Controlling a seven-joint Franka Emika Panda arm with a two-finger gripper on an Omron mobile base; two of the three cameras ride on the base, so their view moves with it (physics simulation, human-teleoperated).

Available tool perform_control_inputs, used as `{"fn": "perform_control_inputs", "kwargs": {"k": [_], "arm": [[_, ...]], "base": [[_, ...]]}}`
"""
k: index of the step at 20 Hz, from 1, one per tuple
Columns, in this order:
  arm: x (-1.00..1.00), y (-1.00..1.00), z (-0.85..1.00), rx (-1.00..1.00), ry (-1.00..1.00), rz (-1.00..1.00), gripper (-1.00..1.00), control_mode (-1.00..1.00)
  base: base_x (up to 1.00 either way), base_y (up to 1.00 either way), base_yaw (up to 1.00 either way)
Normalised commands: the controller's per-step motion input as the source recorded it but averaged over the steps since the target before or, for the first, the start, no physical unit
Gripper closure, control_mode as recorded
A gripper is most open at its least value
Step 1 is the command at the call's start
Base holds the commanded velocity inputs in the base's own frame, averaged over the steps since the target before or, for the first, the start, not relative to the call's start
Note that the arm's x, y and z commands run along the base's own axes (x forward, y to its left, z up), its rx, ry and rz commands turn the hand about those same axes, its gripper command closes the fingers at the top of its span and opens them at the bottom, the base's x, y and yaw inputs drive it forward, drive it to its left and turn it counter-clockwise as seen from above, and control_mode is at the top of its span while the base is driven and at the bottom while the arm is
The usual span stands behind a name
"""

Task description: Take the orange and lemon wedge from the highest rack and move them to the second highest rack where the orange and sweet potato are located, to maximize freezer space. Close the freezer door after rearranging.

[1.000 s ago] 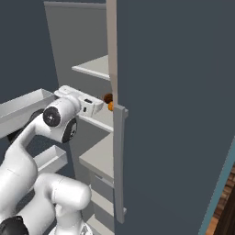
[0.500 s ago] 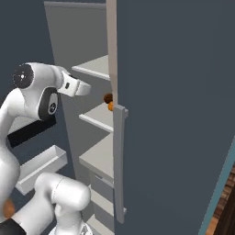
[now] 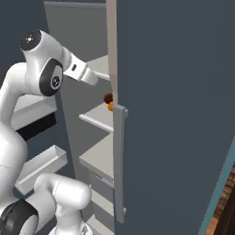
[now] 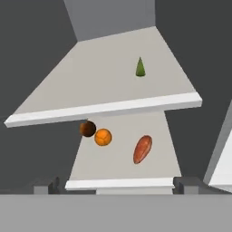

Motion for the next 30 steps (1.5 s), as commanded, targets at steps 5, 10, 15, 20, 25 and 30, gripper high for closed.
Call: {"fn": "perform_control_inputs", "kwargs": {"k": [5, 10, 15, 20, 25, 30], "arm": [[0.09, -0.34, 0.0, 0.0, 0.1, 0.0, -1.0, -1.0], [0.23, -0.07, -0.03, 0.0, 0.0, 0.0, -1.0, -1.0], [0.31, -0.02, -0.06, 0.0, 0.0, 0.0, -1.0, -1.0], [0.36, -0.1, -0.04, 0.0, 0.0, 0.0, -1.0, -1.0], [0.39, -0.1, -0.01, -0.02, 0.0, 0.0, -1.0, -1.0], [0.36, -0.01, 0.0, -0.03, 0.08, 0.0, -1.0, -1.0]], "base": [[0.0, 0.0, 0.0], [0.0, 0.0, 0.0], [0.0, 0.0, 0.0], [0.0, 0.0, 0.0], [0.0, 0.0, 0.0], [0.0, 0.0, 0.0]]}}
